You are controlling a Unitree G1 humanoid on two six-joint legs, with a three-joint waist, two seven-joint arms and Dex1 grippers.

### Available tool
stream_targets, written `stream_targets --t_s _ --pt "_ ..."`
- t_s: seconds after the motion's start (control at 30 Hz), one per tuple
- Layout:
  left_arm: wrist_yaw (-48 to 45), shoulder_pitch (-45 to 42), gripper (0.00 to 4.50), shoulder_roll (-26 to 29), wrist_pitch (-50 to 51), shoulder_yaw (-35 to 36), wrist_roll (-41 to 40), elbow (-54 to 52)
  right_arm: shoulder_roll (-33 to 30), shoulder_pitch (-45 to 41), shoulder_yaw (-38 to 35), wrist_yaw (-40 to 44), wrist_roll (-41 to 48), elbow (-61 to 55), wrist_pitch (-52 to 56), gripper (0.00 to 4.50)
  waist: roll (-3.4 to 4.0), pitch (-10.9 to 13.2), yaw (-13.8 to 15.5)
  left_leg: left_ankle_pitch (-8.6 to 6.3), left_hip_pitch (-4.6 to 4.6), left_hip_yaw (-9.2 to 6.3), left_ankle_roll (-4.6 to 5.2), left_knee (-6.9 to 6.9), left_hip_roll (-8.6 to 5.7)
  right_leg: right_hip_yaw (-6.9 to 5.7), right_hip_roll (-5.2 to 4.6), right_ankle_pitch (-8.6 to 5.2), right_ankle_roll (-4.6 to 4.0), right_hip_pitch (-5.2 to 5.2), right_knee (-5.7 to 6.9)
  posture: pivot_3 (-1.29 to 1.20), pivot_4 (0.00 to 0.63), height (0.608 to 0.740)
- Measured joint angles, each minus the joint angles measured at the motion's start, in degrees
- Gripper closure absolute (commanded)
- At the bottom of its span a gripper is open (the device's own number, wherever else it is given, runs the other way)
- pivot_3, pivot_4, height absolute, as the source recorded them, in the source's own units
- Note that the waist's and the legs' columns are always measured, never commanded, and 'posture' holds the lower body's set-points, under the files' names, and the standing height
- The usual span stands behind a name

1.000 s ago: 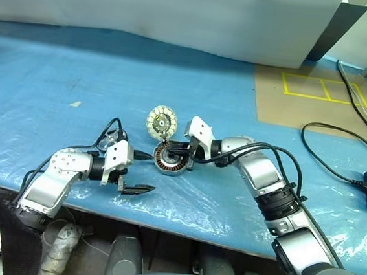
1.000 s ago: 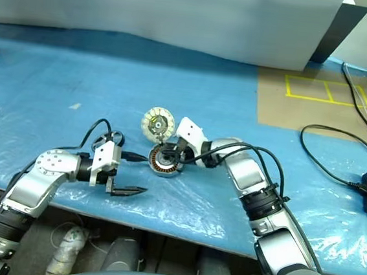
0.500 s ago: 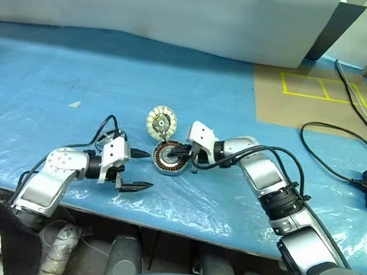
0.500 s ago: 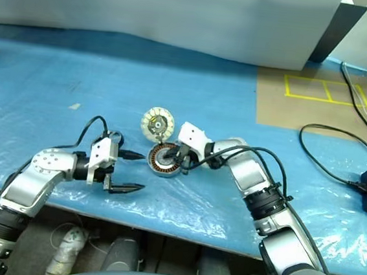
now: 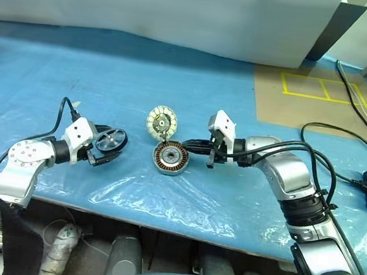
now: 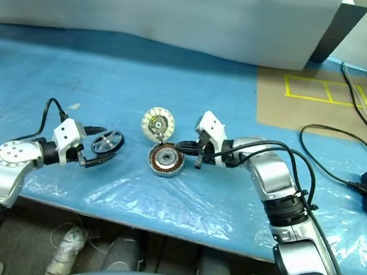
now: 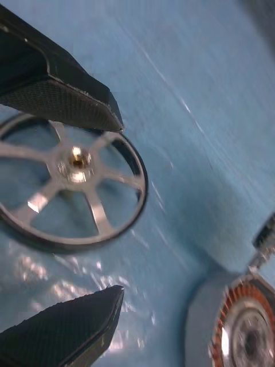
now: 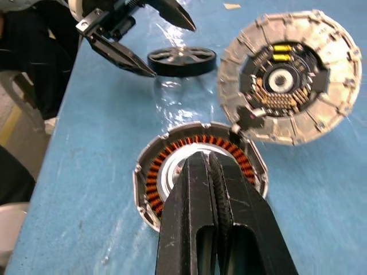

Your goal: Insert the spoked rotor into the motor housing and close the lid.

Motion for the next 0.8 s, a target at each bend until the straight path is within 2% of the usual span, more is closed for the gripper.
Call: stream_targets --t_s 0.1,0.23,0.3,0.4,0.57,0.8 --pt "-2.28 -3.09 0.00 1.87 1.02 -0.11 -0.28 2.04 -0.15 2.18 0.24 -0.77 -0.60 0.02 -0.11 4.46 -0.02 0.01 0.03 0.00 -0.02 0.00 0.00 -0.01 0.00 -0.01 0.00 0.00 0.00 -0.04 0.02 0.00 0.150 0.740" --pt "-10.31 -9.70 0.00 5.92 8.53 -0.09 -4.92 3.41 -0.27 2.96 0.77 -1.28 -1.05 0.00 -0.49 4.46 -0.02 0.01 0.05 0.00 0.00 0.00 0.00 0.03 -0.04 0.03 -0.02 0.00 -0.01 -0.04 0.07 0.00 0.150 0.740" --pt "-15.57 -14.42 0.00 8.24 10.47 -0.33 -6.06 6.49 -0.35 3.06 0.79 -1.49 -1.50 0.01 -0.95 4.46 -0.02 0.01 0.07 0.00 0.03 0.00 0.00 0.03 -0.03 0.03 -0.01 0.00 -0.01 -0.03 0.08 0.00 0.150 0.740" --pt "-19.62 -22.67 0.00 9.67 6.46 -3.03 -2.61 16.24 -0.18 3.35 0.80 -2.13 -1.83 0.09 -1.29 4.46 -0.01 0.01 0.21 0.00 0.03 0.00 0.00 0.02 -0.05 0.04 -0.03 0.00 -0.01 -0.01 0.06 0.00 0.150 0.740" --pt "-25.02 -31.18 0.00 7.22 -2.68 -10.42 5.43 31.90 -0.02 4.18 0.86 -3.09 -2.17 -0.02 -1.45 4.46 -0.02 0.01 0.53 0.01 -0.07 -0.01 -0.01 -0.01 -0.05 -0.04 -0.04 0.01 0.01 -0.02 -0.02 0.00 0.150 0.740" --pt "-29.93 -35.00 0.00 2.68 -9.09 -13.89 8.81 37.51 -0.32 6.35 0.82 -4.91 -2.48 -1.33 -1.27 4.46 -0.03 0.01 1.30 0.00 -0.10 -0.03 -0.02 -0.03 -0.02 -0.10 -0.04 0.04 0.06 -0.04 0.01 0.00 0.150 0.740"
